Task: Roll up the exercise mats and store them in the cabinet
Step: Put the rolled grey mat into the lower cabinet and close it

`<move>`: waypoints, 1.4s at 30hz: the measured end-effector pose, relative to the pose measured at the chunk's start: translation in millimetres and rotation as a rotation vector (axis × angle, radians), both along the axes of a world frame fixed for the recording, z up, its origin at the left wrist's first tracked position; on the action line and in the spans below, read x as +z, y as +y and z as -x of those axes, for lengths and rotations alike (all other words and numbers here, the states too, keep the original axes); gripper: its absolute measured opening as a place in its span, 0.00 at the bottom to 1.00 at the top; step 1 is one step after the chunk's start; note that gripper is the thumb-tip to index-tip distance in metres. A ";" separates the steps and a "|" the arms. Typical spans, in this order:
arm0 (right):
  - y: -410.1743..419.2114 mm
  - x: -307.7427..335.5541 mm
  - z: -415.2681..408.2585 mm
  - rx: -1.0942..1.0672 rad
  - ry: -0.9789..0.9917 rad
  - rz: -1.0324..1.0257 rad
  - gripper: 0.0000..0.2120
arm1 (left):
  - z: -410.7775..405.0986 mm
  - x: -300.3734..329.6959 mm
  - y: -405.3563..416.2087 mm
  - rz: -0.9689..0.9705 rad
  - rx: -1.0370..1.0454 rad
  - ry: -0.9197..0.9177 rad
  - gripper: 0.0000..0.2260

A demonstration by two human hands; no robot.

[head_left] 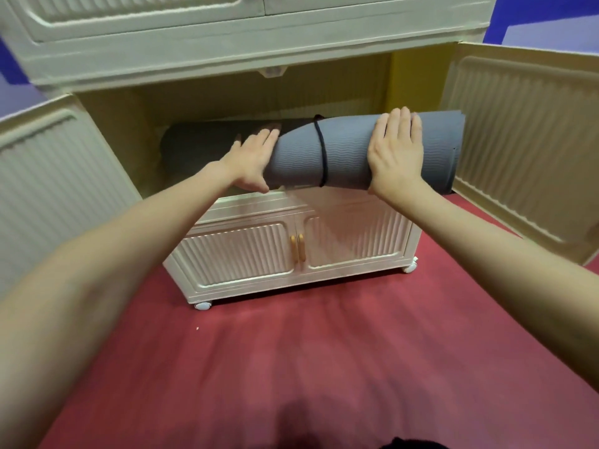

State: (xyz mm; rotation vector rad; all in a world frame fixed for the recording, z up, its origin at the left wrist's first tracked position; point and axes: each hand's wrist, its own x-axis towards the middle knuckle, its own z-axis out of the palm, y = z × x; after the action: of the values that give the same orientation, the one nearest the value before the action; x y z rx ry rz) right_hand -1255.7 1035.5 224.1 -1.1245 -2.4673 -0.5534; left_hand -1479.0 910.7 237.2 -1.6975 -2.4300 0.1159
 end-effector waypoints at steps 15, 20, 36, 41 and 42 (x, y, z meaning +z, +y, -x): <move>8.9 -8.9 9.4 0.100 -0.045 -0.088 0.47 | 8.2 8.6 20.7 -0.106 -0.019 -0.018 0.48; 16.7 -8.3 5.5 0.175 -0.006 -0.132 0.46 | 2.1 2.1 11.2 -0.217 -0.002 -0.015 0.46; 47.6 15.2 15.4 0.369 -0.021 -0.199 0.49 | 1.4 7.0 4.2 -0.289 0.098 0.037 0.43; 51.1 25.4 18.2 0.402 -0.025 -0.200 0.48 | 3.7 18.3 3.2 -0.245 0.114 -0.012 0.41; 53.1 26.5 18.6 0.414 -0.022 -0.206 0.47 | 4.0 18.4 2.8 -0.250 0.115 -0.005 0.41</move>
State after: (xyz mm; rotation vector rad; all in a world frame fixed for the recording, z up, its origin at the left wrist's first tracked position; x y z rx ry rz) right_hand -1274.4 1088.7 250.6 -0.5103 -2.4927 -0.6710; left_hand -1482.9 913.4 255.6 -1.4537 -2.4267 -0.1706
